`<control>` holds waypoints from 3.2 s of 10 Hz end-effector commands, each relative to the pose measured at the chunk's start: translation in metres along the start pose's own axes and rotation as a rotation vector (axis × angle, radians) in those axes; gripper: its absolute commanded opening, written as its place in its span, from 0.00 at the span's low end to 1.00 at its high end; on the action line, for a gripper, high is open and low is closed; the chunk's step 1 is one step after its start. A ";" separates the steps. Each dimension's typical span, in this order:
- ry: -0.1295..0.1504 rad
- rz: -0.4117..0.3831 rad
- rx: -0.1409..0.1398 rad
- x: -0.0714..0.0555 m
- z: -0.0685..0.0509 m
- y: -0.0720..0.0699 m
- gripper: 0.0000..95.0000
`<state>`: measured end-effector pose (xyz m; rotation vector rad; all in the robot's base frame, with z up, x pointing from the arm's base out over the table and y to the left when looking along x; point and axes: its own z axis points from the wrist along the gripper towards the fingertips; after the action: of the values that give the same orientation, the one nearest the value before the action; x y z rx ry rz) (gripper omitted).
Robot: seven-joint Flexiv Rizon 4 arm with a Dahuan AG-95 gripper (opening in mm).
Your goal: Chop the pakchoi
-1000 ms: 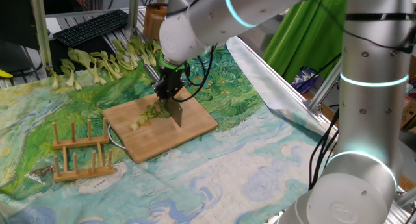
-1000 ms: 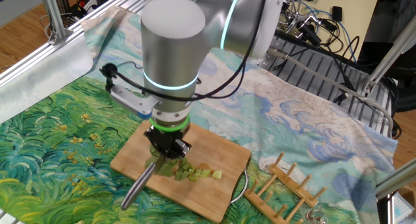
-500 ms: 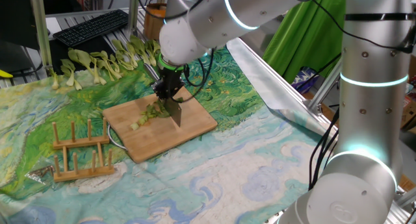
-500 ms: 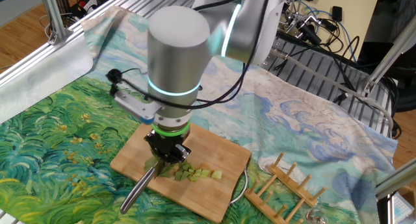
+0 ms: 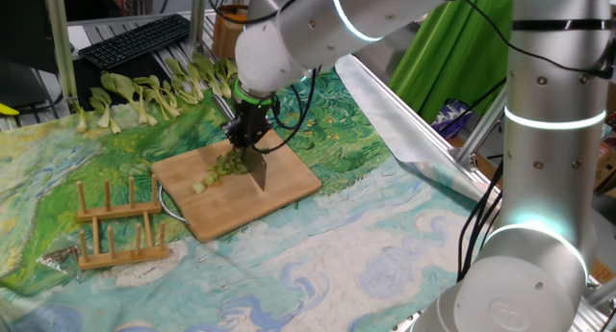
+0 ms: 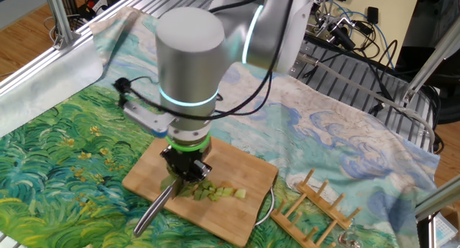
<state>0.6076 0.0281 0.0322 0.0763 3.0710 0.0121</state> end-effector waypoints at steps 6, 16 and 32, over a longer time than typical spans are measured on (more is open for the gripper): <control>0.040 0.000 -0.005 -0.009 0.016 0.005 0.00; -0.064 0.041 -0.003 0.004 0.003 0.007 0.00; 0.041 0.027 0.011 -0.005 0.008 0.017 0.00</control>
<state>0.6124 0.0448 0.0321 0.1265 3.1037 -0.0174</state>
